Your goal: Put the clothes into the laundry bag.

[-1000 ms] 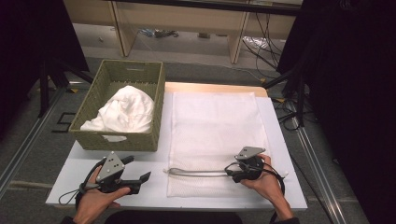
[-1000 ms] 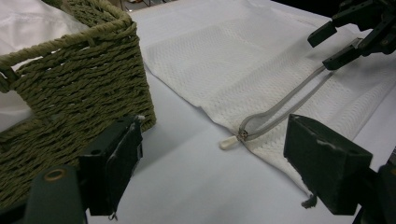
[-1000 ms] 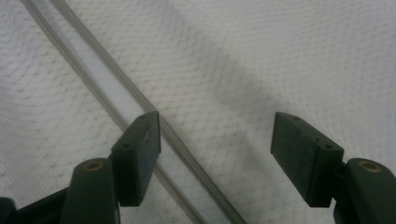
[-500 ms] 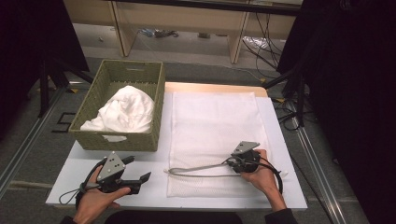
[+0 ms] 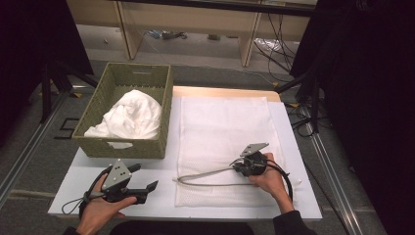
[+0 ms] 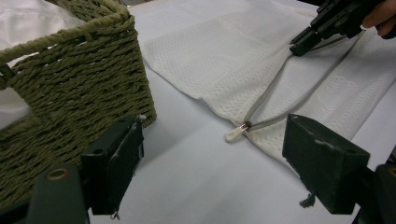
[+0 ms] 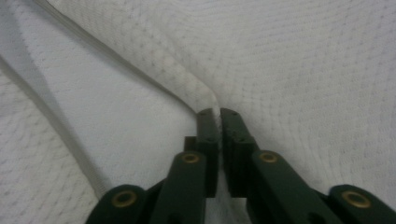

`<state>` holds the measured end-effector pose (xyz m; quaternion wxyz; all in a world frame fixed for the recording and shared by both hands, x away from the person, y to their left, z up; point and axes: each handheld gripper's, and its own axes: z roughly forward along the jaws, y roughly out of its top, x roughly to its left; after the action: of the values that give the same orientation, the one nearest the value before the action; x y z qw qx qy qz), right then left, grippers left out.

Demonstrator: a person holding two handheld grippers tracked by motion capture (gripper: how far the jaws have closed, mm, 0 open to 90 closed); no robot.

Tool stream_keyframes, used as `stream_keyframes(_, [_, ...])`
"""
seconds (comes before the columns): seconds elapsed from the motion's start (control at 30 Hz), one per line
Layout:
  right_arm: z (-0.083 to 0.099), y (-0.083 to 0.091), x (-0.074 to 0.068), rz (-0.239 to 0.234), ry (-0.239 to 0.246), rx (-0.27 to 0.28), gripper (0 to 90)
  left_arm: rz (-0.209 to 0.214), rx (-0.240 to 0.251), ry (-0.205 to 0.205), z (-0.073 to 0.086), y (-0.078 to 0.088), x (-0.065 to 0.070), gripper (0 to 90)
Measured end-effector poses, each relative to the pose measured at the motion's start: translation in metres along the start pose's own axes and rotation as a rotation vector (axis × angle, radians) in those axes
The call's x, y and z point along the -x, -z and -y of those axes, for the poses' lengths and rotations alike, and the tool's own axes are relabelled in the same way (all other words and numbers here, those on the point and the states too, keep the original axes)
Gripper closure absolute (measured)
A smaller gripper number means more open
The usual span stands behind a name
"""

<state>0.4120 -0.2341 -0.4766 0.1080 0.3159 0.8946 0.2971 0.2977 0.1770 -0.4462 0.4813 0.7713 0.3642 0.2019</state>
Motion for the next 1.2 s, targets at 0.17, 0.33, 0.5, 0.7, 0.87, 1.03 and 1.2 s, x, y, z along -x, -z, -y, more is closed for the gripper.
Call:
stream_keyframes(0.17, [-0.005,-0.001,-0.007,0.051,0.029,-0.024,89.6,-0.002,0.004,-0.003,-0.001,0.001,-0.001,20.5])
stream_keyframes(0.33, [-0.015,0.012,-0.008,0.101,0.100,0.051,89.6,-0.003,0.004,0.004,-0.002,0.002,-0.002,20.6])
stream_keyframes(0.5, [-0.017,0.019,-0.010,0.128,0.102,0.080,89.6,0.019,0.023,-0.013,-0.011,0.004,-0.011,20.9])
stream_keyframes(0.7, [-0.025,0.027,-0.011,0.146,0.144,0.094,89.7,-0.024,0.029,0.049,-0.028,0.013,-0.034,20.6])
stream_keyframes(0.87, [-0.033,0.038,-0.012,0.169,0.166,0.124,89.7,-0.040,0.011,0.013,-0.058,0.021,-0.042,21.3])
stream_keyframes(1.03, [-0.039,0.045,-0.012,0.184,0.177,0.140,89.7,-0.076,0.005,-0.028,-0.088,0.027,-0.060,21.2])
stream_keyframes(1.2, [-0.043,0.053,-0.011,0.193,0.174,0.157,89.7,-0.130,-0.052,0.012,-0.111,0.014,-0.105,21.0])
